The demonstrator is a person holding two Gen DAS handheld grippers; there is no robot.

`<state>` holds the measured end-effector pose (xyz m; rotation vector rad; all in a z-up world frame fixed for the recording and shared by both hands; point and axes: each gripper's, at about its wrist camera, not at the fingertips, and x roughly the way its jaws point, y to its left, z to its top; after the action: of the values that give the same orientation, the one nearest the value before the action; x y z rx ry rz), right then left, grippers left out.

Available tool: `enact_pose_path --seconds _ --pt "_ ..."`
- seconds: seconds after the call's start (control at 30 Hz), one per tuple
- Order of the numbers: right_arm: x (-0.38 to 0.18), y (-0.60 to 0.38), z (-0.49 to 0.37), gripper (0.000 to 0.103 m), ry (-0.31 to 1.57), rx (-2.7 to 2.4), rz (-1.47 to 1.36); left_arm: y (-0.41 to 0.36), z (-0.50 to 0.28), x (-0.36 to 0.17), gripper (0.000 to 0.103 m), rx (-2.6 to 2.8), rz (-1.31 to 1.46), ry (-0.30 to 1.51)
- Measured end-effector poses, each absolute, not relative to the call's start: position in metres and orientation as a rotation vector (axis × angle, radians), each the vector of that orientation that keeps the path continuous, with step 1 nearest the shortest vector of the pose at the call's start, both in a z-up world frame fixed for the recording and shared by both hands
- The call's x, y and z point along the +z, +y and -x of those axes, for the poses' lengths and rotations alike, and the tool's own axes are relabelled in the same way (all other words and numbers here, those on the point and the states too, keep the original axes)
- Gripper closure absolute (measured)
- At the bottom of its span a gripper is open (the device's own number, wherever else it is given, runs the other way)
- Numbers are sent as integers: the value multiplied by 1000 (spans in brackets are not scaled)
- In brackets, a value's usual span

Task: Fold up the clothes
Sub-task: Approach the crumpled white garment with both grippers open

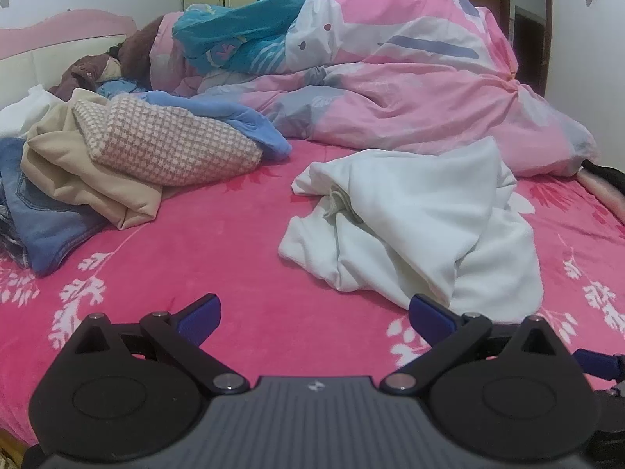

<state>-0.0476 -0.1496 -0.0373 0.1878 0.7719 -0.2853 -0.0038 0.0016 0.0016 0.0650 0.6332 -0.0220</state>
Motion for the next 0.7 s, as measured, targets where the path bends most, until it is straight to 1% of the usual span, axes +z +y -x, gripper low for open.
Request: enact_pose_path --seconds 0.2,0.27,0.37,0.47,0.63,0.7 --pt "-32 -149 50 2 745 -301 -181 6 14 6 0 -41 -50 618" --pt "-30 -146 53 2 734 -308 -171 5 16 7 0 -46 -53 620" --pt "-28 -144 57 2 725 -318 -178 4 11 5 0 -58 -71 684" --pt "-26 -142 58 2 726 -327 -178 6 12 1 0 -17 -82 709" --pt "-25 -138 59 2 726 -325 -170 8 12 0 0 20 -101 713" --pt "-25 -137 59 1 727 -327 -168 10 15 0 0 38 -87 688"
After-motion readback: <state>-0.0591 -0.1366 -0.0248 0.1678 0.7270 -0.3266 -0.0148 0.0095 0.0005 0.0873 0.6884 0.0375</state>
